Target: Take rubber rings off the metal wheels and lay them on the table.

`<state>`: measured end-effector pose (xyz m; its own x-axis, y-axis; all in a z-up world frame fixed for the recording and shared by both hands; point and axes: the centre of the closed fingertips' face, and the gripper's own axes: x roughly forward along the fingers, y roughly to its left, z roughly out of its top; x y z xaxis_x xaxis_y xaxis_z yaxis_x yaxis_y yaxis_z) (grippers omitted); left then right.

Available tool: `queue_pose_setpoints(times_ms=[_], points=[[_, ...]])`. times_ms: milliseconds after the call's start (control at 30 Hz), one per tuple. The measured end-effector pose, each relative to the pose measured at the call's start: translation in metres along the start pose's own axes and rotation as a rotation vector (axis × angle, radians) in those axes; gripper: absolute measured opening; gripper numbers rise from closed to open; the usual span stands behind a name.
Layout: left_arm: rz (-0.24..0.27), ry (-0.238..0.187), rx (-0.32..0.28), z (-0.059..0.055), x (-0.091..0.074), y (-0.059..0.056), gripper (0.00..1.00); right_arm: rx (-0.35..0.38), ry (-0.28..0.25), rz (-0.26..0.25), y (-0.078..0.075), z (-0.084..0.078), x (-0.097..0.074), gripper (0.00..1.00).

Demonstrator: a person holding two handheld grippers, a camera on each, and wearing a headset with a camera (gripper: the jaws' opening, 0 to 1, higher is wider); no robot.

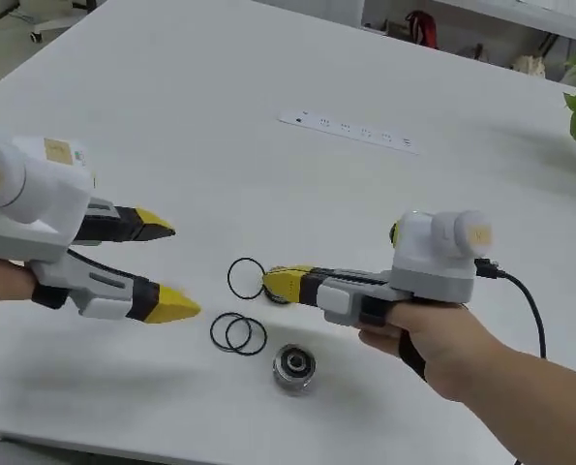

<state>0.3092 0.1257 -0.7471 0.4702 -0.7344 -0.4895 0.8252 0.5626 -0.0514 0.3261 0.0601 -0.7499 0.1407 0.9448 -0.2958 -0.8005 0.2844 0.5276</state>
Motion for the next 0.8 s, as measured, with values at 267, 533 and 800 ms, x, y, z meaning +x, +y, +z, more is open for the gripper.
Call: queue_pose_setpoints(times_ms=[267, 533, 800], points=[[0.010, 0.002, -0.010, -0.005, -0.009, 0.002, 0.67, 0.004, 0.028, 0.023, 0.007, -0.009, 0.008, 0.00], [0.018, 0.004, -0.017, -0.009, -0.015, 0.002, 0.68, 0.009, 0.057, 0.043, 0.013, -0.018, 0.017, 0.00], [0.027, 0.007, -0.023, -0.012, -0.019, 0.005, 0.68, 0.010, 0.101, 0.032, 0.009, -0.032, 0.023, 0.00]])
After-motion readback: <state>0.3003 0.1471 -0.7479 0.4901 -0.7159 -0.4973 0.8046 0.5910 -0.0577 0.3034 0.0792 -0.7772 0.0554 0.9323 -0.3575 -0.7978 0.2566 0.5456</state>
